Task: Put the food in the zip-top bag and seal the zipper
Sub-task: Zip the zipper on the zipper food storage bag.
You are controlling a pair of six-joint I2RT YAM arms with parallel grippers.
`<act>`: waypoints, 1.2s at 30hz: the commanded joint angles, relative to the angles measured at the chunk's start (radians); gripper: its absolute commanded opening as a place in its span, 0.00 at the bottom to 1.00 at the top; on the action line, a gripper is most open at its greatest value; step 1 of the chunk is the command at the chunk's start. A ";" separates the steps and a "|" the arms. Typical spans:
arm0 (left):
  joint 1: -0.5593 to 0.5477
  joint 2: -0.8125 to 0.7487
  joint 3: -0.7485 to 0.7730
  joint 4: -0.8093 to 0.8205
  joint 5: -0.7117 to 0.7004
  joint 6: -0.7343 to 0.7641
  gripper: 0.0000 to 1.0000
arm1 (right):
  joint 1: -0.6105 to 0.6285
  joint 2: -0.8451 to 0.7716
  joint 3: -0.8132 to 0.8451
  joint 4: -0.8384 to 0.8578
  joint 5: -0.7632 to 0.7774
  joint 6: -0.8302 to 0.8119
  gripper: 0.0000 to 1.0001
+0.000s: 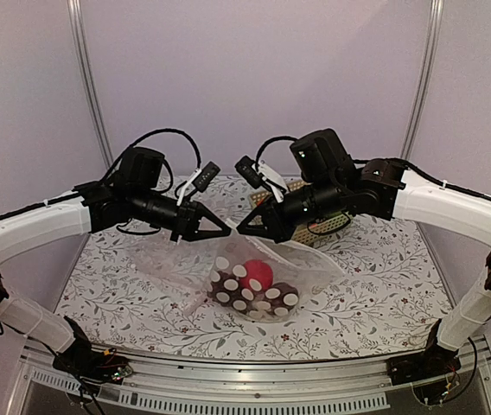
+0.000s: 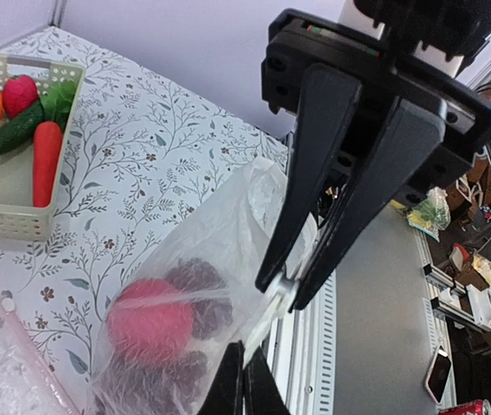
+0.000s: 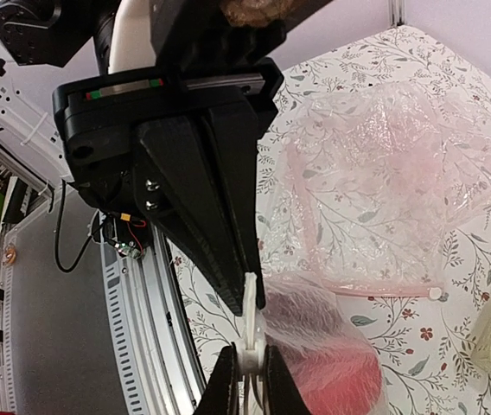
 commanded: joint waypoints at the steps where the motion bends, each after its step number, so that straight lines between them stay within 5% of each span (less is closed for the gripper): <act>1: 0.040 -0.028 -0.014 0.031 -0.018 -0.012 0.00 | 0.002 -0.030 -0.018 -0.061 0.030 -0.010 0.01; 36: 0.134 -0.051 -0.043 0.060 -0.123 -0.073 0.00 | 0.003 -0.059 -0.058 -0.120 0.123 -0.006 0.01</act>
